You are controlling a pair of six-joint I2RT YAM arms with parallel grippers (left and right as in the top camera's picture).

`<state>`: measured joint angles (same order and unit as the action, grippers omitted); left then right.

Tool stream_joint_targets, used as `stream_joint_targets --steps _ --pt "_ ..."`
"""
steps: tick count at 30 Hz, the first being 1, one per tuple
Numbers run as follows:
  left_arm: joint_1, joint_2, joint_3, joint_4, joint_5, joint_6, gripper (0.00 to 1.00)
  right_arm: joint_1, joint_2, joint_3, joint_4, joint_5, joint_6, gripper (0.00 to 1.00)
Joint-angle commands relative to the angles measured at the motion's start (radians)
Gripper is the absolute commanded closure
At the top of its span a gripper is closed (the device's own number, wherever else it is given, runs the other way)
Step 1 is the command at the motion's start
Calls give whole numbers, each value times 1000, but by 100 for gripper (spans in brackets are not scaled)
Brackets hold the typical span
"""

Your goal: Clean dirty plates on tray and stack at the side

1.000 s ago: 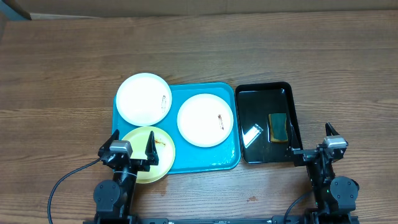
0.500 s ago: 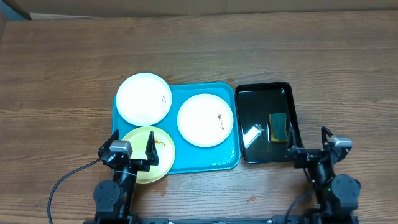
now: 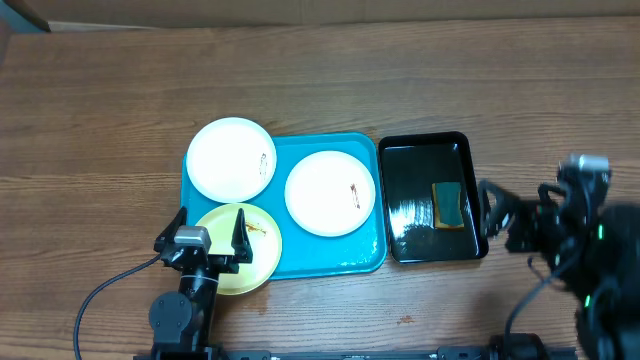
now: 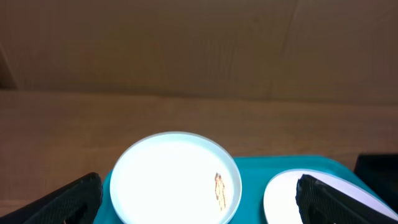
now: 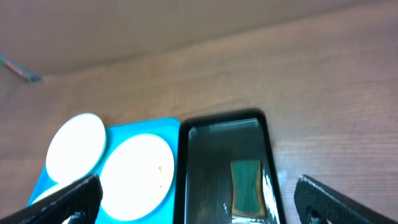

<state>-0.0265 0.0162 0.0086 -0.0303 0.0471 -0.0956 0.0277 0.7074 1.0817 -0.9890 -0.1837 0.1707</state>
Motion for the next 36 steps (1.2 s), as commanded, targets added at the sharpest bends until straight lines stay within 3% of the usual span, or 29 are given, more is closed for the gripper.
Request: stream_joint_targets --steps 1,7,12,17,23,26,30,36 --pt "0 0 -2 58 32 33 0 5 163 136 -92 -21 -17 0" --pt "0 11 84 53 183 32 0 5 307 149 -159 -153 -15 0" --pt "0 144 349 -84 193 72 0 5 417 149 -180 -154 -14 0" --pt "0 474 734 -351 281 151 0 5 512 149 -201 -110 -14 0" --pt "0 1003 1347 -938 403 167 0 9 587 148 -243 -87 -14 5" --pt "0 1209 1564 -1128 466 159 0 33 597 133 -246 -87 -14 8" --pt "0 1410 1711 -1251 557 111 0 88 597 85 -235 -75 -13 13" --pt "-1 1587 1720 -1302 608 87 0 135 597 3 -198 21 79 14"
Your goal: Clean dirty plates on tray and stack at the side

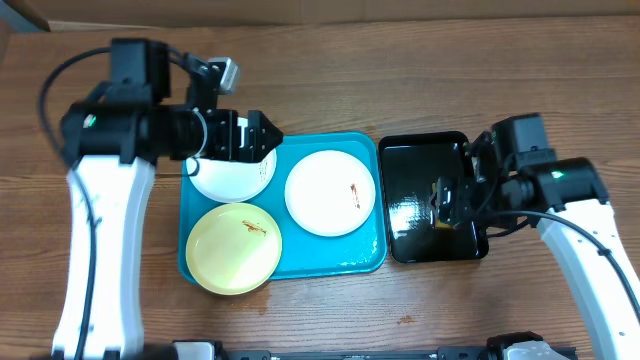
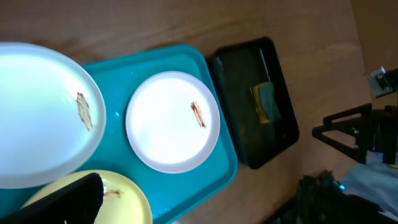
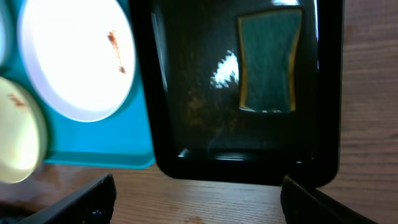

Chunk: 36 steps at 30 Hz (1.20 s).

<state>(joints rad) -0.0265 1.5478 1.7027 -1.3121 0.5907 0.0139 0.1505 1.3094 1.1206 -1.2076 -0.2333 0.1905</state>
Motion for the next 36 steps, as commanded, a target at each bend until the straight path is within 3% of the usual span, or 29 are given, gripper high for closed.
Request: stream_joint_targets --steps 1,2,7,11,14,15,16,19,20,21,24,30,32,36 --pt "-3 76 26 -28 64 -21 0 13 -5 -48 33 79 74 14" --pt "-8 95 26 -39 57 -21 0 13 -5 -63 52 82 77 15" --pt "-71 167 5 -35 -88 -40 30 13 -5 -156 209 84 97 17" --pt "-138 207 -26 -12 -178 -109 38 13 -2 -228 321 84 103 17" --pt "-193 245 -34 -7 -154 -107 40 13 15 -267 374 87 102 16" --pt "-203 252 -34 -8 -147 -107 52 13 22 -271 382 93 102 16" --pt "-214 261 -34 -8 -150 -105 52 13 31 -275 389 106 101 16" --pt "-229 277 -34 20 -156 -88 35 13 55 -278 401 144 101 15" --pt "-230 283 -34 27 -156 -88 36 13 63 -278 406 148 101 14" --pt "-230 288 -34 32 -159 -88 41 13 74 -279 414 147 98 14" --pt "-230 306 -34 35 -204 -106 69 13 109 -279 434 147 98 12" --pt "-230 358 -36 25 -259 -145 54 13 184 -280 459 147 97 11" --pt "-230 378 -38 26 -272 -145 42 13 199 -284 468 147 95 11" --pt "-230 409 -38 26 -309 -154 40 13 206 -286 467 147 94 11"
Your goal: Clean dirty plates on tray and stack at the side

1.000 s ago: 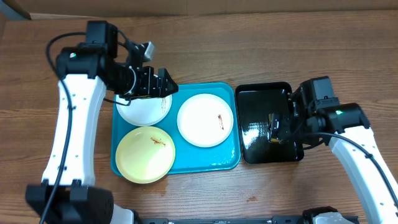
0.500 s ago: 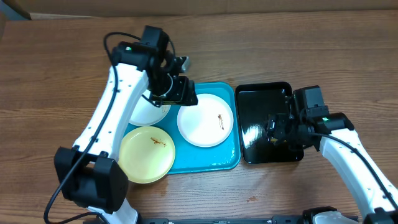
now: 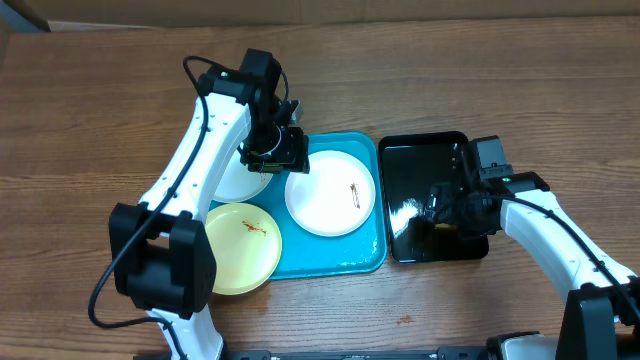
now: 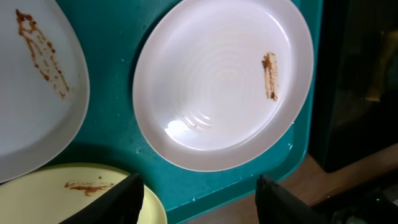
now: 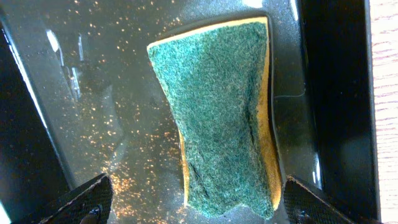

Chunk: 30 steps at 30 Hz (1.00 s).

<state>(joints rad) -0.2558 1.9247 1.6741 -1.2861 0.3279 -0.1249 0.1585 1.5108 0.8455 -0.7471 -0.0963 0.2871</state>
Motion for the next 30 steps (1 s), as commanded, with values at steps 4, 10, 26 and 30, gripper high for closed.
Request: stream_joint_targets --steps 4,10,26,30 --pt "-10 87 -11 -17 -47 -34 41 5 4 -26 14 14 -2 12" --pt "-35 134 -13 -24 -51 -33 41 5 4 -34 33 36 -2 14" --pt "-78 150 -18 -22 -86 -45 41 5 4 -73 82 35 -2 32" --pt "-89 150 -18 -23 -158 -98 41 5 4 -73 81 32 -2 36"
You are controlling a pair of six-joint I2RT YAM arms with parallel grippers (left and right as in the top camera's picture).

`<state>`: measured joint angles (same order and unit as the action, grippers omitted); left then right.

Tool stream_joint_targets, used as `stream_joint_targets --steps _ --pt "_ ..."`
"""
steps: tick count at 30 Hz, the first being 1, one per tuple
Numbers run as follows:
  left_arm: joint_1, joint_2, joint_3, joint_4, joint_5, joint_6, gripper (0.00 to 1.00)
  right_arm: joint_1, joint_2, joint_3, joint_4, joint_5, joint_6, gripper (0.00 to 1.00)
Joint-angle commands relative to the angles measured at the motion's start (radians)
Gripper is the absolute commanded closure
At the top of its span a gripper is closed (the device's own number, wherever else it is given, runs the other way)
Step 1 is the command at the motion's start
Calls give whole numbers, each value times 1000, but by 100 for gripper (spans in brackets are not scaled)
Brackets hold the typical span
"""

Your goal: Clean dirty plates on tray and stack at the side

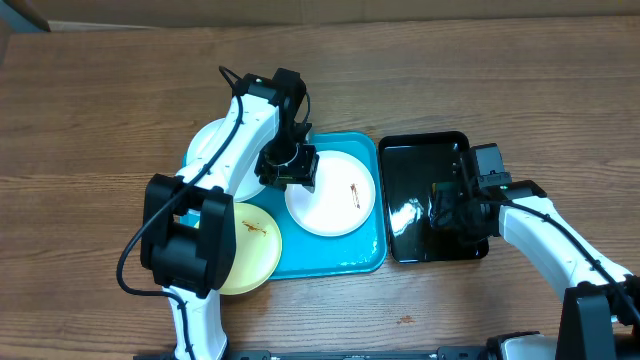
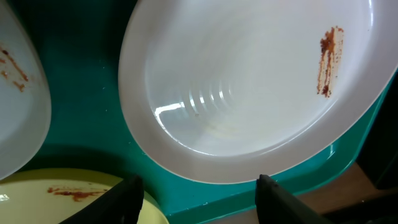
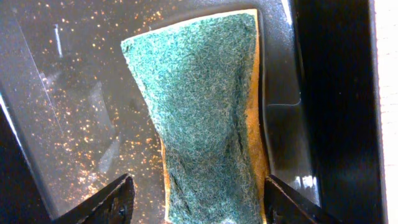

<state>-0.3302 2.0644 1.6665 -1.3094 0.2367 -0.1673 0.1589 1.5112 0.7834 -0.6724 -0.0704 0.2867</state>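
Three smeared plates lie on the teal tray (image 1: 330,258): a white plate (image 1: 335,195) in the middle, a second white plate (image 1: 210,150) at the back left partly under my left arm, and a yellow plate (image 1: 248,255) in front. My left gripper (image 1: 288,165) hangs open low over the middle white plate's (image 2: 249,87) left rim, its fingers (image 2: 124,199) wide apart. The green-and-yellow sponge (image 3: 202,118) lies in the black tray (image 1: 405,225). My right gripper (image 3: 199,205) is open with a finger on each side of the sponge, not touching it.
The black tray (image 3: 336,93) is wet and speckled, with raised walls close to the sponge on the right. Bare wooden table (image 1: 100,120) lies left of the teal tray, behind it and in front.
My left gripper has come closer to the middle white plate and slightly to the right. My right gripper has dropped nearer the sponge, its fingers now flanking it. Both stay open.
Both arms were first low at the table's front edge. Then the left was over the back-left white plate and the right above the black tray. Later the left was between the white plates and the right close over the sponge; now both are lower still.
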Motion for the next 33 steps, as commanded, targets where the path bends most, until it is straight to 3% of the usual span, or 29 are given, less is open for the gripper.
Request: stream_joint_targets --steps 1,9,22,27,33 --pt "-18 10 -11 1 -79 -62 41 5 4 -11 6 1 -1 36" --pt "-24 10 -46 15 -163 -149 42 5 4 -11 6 -10 -1 40" --pt "-25 10 -161 134 -158 -155 50 5 4 -11 -16 -40 7 40" --pt "-25 10 -161 167 -158 -172 63 5 4 -11 -29 -58 36 40" --pt "-27 10 -163 180 -159 -174 62 5 4 -11 -43 -99 37 39"
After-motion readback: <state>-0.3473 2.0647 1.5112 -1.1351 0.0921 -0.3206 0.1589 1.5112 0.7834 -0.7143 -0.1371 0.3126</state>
